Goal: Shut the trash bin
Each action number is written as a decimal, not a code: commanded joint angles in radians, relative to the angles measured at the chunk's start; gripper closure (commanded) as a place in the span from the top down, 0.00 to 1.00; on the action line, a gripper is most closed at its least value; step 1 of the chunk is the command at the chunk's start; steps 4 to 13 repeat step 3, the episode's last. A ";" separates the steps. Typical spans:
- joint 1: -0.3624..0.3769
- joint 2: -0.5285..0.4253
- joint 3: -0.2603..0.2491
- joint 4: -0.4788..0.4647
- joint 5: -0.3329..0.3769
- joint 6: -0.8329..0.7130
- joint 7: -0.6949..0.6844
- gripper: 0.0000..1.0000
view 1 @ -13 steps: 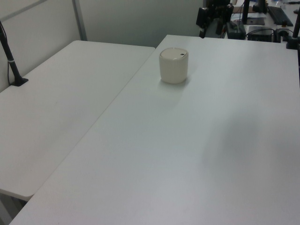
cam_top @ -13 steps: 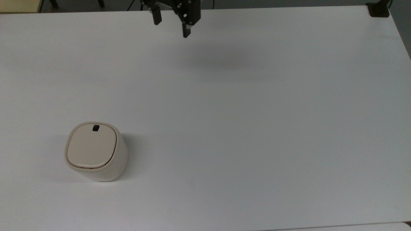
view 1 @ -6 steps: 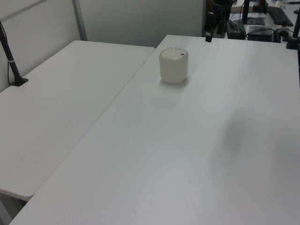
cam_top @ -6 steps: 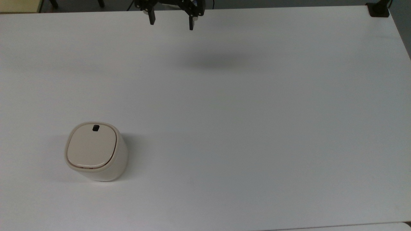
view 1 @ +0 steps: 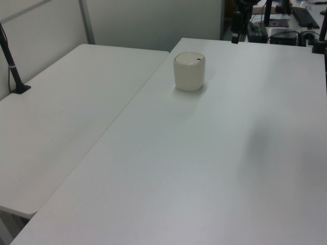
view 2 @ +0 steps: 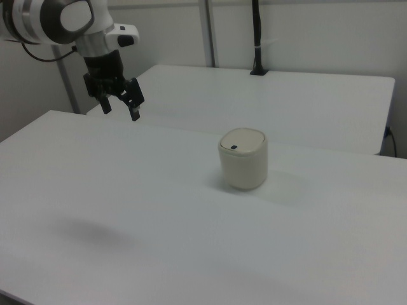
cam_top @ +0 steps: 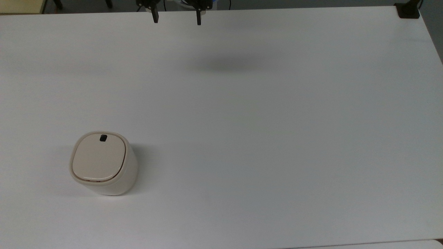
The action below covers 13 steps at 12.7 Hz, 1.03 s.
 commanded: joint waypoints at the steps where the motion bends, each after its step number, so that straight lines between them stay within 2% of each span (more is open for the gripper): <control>1: 0.025 -0.001 -0.022 0.016 0.017 -0.033 -0.014 1.00; 13: 0.024 -0.001 -0.017 0.013 0.017 -0.033 -0.014 1.00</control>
